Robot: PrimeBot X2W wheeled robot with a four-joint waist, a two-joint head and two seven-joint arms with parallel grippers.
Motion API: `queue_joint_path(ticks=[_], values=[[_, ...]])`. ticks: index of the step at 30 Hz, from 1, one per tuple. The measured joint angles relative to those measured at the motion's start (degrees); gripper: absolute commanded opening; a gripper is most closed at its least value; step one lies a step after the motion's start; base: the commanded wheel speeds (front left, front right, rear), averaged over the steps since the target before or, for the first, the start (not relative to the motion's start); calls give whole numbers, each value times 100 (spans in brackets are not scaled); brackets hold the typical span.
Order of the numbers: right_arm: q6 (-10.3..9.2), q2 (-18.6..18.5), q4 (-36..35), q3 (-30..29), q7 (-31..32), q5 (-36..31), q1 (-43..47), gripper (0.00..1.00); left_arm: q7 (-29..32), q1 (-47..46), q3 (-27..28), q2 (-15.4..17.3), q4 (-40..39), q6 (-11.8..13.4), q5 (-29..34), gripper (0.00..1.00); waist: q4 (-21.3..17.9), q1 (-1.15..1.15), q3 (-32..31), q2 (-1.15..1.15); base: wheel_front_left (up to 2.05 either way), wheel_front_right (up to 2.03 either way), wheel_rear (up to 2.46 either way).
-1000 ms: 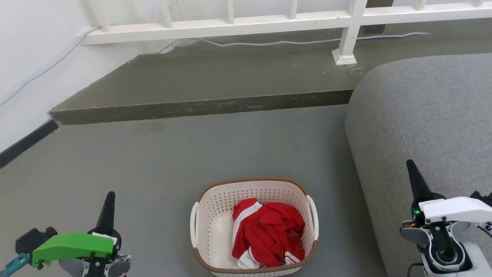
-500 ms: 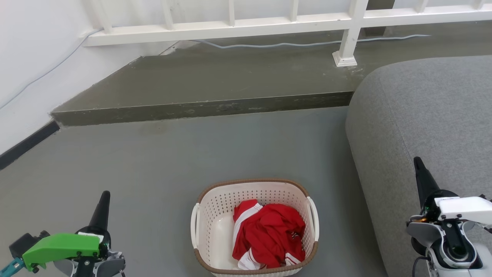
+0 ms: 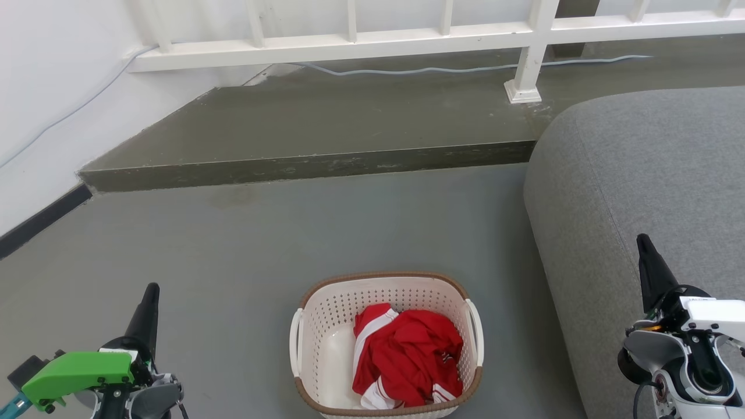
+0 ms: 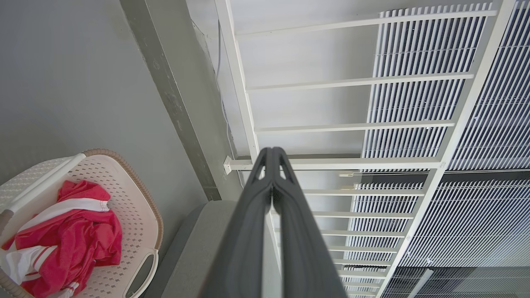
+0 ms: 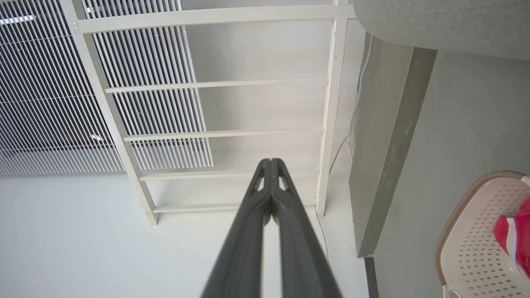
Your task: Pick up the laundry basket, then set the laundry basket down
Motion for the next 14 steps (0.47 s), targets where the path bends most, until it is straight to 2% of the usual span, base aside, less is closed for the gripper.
queue_joint_path(ticks=[14], values=[[7, 4, 15, -7, 1, 21, -2, 0, 0, -16, 7, 0, 1, -2, 0, 0, 0, 0, 0, 0, 0, 0, 0]])
